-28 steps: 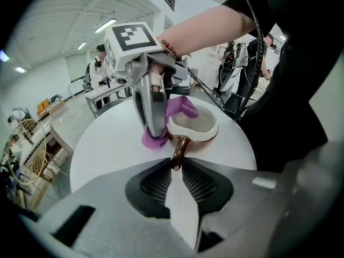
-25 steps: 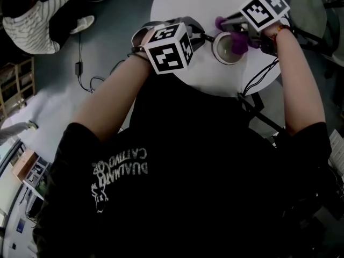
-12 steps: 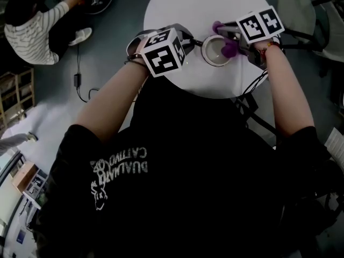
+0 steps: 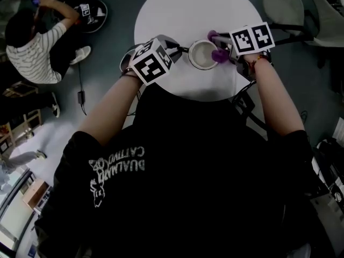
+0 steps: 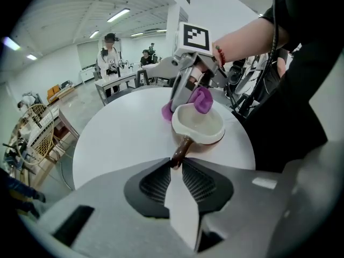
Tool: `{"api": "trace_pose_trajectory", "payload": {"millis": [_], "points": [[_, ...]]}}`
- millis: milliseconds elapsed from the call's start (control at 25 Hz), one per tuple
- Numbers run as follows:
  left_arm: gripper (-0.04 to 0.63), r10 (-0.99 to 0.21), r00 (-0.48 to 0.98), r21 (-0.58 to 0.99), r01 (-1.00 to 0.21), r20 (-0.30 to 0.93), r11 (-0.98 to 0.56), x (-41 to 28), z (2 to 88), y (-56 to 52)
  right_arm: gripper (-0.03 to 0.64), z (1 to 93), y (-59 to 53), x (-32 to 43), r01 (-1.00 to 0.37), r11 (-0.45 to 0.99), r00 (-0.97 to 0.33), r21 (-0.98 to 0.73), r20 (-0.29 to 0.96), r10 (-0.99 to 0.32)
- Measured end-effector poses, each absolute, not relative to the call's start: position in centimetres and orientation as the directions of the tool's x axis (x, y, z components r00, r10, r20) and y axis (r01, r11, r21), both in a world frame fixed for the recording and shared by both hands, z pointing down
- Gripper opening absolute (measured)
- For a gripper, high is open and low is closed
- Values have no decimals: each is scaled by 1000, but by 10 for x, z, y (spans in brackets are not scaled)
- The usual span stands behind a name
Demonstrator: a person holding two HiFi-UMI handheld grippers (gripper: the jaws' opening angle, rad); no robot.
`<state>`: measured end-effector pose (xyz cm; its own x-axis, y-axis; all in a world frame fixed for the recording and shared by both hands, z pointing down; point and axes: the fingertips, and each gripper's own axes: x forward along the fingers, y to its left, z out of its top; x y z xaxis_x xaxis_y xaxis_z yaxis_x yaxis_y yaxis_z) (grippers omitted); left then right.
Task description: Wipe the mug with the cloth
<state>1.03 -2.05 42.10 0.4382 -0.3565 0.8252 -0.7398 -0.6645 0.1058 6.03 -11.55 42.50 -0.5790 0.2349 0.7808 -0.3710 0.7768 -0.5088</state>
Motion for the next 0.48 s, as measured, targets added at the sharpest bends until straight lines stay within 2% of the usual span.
{"api": "trace_pose_trajectory", "payload": {"millis": [240, 480], "points": [[66, -354, 420, 105, -755, 836, -647, 11, 420, -19, 57, 421, -114, 77, -429, 778, -584, -458, 798, 147], [66, -334, 407, 103, -750, 850, -653, 11, 419, -19, 55, 419, -108, 90, -450, 753, -602, -481, 786, 142]]}}
